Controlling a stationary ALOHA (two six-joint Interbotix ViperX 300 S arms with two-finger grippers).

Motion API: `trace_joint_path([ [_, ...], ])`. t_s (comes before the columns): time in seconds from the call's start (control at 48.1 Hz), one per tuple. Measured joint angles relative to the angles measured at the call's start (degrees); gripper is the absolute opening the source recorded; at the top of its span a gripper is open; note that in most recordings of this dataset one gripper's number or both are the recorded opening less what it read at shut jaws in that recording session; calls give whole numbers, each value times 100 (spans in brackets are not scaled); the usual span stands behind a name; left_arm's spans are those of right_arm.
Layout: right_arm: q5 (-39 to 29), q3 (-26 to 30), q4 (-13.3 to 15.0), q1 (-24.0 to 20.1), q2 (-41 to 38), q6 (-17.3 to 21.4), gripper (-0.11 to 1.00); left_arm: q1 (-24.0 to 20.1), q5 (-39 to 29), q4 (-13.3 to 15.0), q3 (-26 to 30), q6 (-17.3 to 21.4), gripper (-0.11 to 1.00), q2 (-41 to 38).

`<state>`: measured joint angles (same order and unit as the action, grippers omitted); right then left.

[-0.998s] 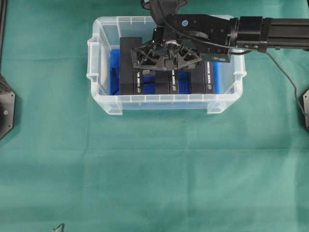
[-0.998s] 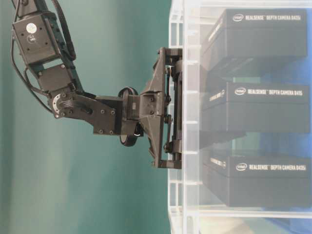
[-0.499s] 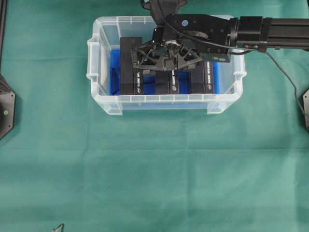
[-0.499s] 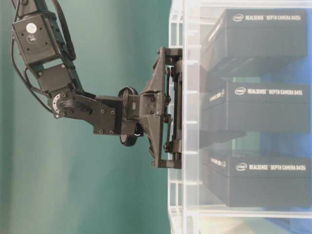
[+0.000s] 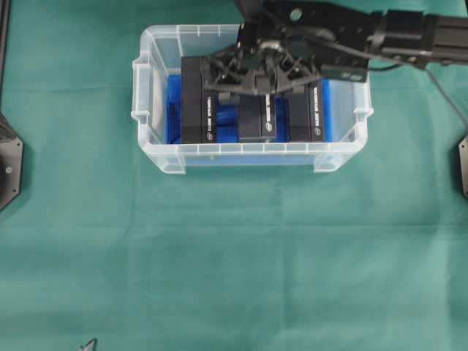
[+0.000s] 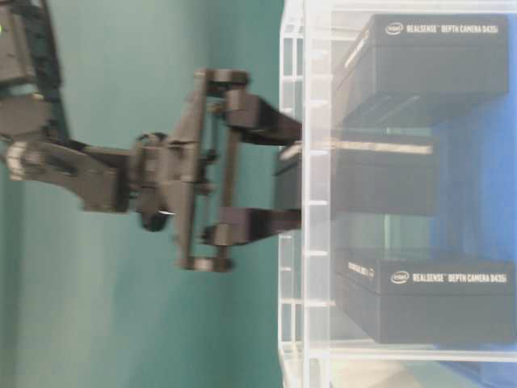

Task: Take the box out of the case with the right arm.
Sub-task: 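Lift the middle black box straight up out of the case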

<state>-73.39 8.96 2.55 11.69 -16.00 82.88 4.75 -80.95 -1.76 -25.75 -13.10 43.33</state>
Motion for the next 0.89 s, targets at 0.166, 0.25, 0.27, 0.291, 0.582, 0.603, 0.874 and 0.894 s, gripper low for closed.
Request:
trace_joint_path([
  [0.166, -589, 492, 105, -9, 141, 62, 65, 0, 0, 0, 0, 0, 0, -9],
  [0.25, -967, 826, 132, -9, 149, 62, 65, 0, 0, 0, 0, 0, 0, -9],
  [0.27, -1055, 905, 132, -9, 149, 62, 65, 0, 0, 0, 0, 0, 0, -9],
  [0.291, -1134, 984, 141, -9, 149, 62, 65, 0, 0, 0, 0, 0, 0, 0],
  [0.582, -1960, 1828, 211, -18, 158, 62, 65, 0, 0, 0, 0, 0, 0, -9],
  [0.603, -1995, 1881, 211, -18, 149, 62, 65, 0, 9, 0, 0, 0, 0, 0],
  [0.874, -2250, 2294, 211, -35, 158, 62, 65, 0, 0, 0, 0, 0, 0, 0],
  [0.894, -2259, 2294, 202, -35, 158, 62, 65, 0, 0, 0, 0, 0, 0, 0],
])
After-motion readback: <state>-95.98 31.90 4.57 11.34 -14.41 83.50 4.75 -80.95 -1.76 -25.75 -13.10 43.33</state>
